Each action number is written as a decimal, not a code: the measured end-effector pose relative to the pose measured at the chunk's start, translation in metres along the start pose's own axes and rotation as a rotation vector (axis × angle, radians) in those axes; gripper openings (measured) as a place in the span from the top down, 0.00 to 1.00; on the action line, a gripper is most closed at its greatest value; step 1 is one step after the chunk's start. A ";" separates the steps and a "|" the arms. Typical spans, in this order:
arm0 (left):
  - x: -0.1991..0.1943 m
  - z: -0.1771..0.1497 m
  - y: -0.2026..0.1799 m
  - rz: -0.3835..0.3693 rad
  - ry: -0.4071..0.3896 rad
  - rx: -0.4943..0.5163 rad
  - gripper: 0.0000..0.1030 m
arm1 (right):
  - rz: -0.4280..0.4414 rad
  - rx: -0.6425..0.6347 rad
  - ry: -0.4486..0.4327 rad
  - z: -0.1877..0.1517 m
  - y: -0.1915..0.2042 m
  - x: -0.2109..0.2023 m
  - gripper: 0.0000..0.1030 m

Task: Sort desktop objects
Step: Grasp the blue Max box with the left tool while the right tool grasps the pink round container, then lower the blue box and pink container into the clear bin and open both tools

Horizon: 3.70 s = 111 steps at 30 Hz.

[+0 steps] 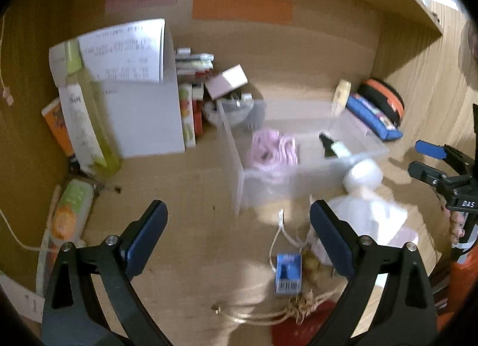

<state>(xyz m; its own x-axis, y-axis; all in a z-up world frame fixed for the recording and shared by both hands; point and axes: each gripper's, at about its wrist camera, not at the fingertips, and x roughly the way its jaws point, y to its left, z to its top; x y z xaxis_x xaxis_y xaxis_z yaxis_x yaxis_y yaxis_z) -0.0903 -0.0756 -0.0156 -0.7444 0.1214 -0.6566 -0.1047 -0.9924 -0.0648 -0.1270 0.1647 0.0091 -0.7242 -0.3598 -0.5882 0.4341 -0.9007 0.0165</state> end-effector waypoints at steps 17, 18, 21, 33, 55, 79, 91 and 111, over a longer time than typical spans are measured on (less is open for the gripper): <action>0.026 -0.057 -0.019 -0.072 0.154 0.069 0.06 | 0.137 0.038 0.138 -0.060 0.025 -0.009 0.14; 0.028 -0.057 -0.019 -0.071 0.157 0.070 0.06 | 0.149 0.040 0.147 -0.062 0.027 -0.007 0.14; 0.032 -0.059 -0.017 -0.081 0.179 0.071 0.12 | 0.154 0.026 0.183 -0.072 0.033 0.001 0.14; 0.048 -0.060 -0.027 -0.118 0.232 0.105 0.39 | 0.194 0.090 0.247 -0.082 0.030 0.013 0.15; 0.031 -0.048 -0.015 -0.081 0.129 0.049 0.74 | 0.222 0.071 0.191 -0.068 0.030 -0.003 0.41; -0.024 0.014 -0.022 -0.105 -0.148 0.022 0.74 | 0.205 0.049 -0.050 0.034 0.001 -0.022 0.41; -0.018 0.051 -0.019 -0.117 -0.238 0.030 0.74 | 0.216 0.086 -0.051 0.065 -0.003 0.011 0.41; 0.067 0.066 -0.024 -0.168 -0.103 0.009 0.74 | 0.223 0.067 0.108 0.064 0.005 0.104 0.41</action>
<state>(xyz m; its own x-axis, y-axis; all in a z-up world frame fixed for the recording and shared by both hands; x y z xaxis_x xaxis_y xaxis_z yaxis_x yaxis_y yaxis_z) -0.1808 -0.0422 -0.0083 -0.7793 0.2874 -0.5569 -0.2385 -0.9578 -0.1605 -0.2343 0.1071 -0.0008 -0.5515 -0.5263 -0.6472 0.5374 -0.8176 0.2069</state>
